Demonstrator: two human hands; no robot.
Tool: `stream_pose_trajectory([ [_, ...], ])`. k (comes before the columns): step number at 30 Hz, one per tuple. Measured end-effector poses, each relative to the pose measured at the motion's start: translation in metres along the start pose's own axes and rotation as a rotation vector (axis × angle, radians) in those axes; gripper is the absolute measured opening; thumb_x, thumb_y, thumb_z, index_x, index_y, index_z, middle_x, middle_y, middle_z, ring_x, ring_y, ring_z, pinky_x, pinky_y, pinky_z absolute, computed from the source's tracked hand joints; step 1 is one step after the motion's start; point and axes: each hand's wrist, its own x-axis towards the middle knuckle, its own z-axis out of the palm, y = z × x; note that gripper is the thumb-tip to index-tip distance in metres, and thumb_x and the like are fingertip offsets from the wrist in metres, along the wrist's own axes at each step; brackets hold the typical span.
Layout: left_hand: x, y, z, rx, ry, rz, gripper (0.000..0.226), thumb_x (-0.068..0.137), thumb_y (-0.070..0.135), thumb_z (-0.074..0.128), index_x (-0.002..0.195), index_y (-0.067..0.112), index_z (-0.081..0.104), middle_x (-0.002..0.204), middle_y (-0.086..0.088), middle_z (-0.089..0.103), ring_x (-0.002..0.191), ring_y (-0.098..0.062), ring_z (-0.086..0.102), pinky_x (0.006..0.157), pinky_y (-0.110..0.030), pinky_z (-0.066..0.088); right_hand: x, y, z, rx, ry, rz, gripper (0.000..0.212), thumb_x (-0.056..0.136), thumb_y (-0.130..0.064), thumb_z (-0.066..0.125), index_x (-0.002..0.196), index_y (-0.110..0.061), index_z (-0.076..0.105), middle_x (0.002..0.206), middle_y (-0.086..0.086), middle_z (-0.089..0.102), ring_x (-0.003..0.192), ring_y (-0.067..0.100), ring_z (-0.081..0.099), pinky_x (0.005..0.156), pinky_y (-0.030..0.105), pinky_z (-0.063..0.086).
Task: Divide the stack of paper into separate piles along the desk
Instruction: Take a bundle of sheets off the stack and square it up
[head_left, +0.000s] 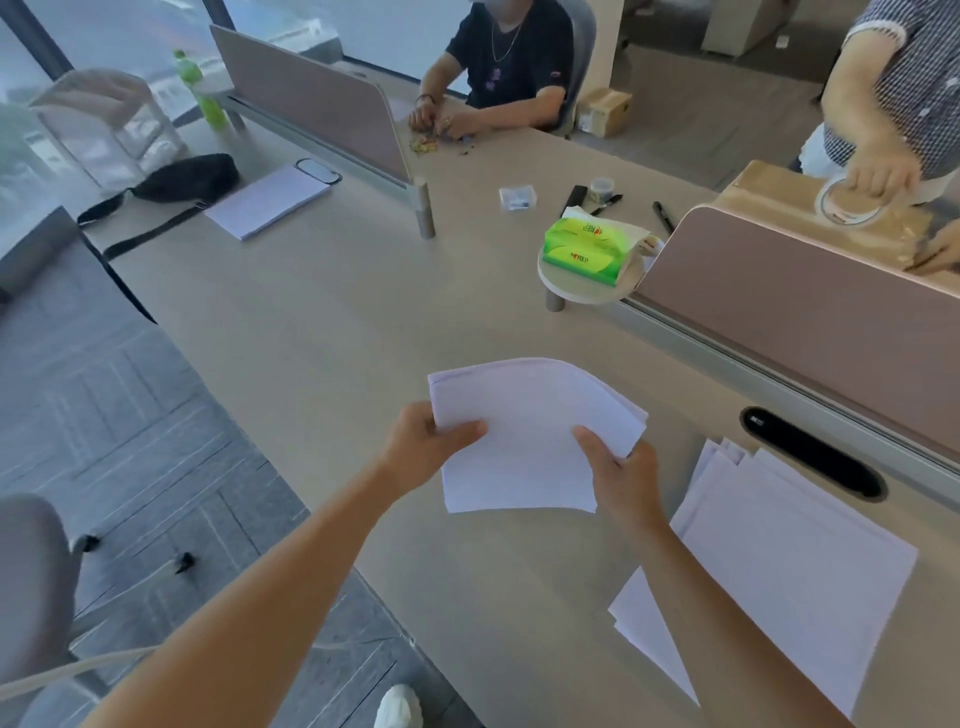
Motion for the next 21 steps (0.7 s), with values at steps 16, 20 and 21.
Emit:
stream_pose_trajectory([
  [16,0.024,-0.010,-0.169,0.171,0.122,0.135,0.042,0.101,0.026,0.052,0.060,0.014,0.054,0.055,0.013,0.057,0.046,-0.003,0.052,0.048,-0.021,0.043,-0.007,-0.068,0.157,-0.011,-0.046,-0.012,0.013,0.089,-0.021,0.071,0.076,-0.019,0.073,0.066,-0.012,0.073,0.063,0.001,0.067,0.065,0.026,0.054],
  [20,0.039,-0.027,-0.232,0.098,0.022,0.057,0.045,0.090,0.047,0.054,0.063,0.013,0.045,0.057,-0.002,0.041,0.050,-0.015,0.039,0.050,-0.027,0.031,-0.021,-0.082,0.219,-0.041,0.033,-0.038,0.011,0.091,-0.023,0.068,0.081,-0.025,0.073,0.078,-0.018,0.074,0.080,0.002,0.069,0.080,0.028,0.055],
  [21,0.040,-0.030,-0.246,0.070,-0.007,0.039,0.043,0.090,0.049,0.054,0.067,0.014,0.046,0.060,-0.004,0.040,0.052,-0.015,0.039,0.051,-0.027,0.031,-0.026,-0.084,0.234,-0.028,0.050,-0.038,0.011,0.092,-0.023,0.067,0.084,-0.024,0.073,0.084,-0.016,0.075,0.085,0.005,0.070,0.083,0.029,0.054],
])
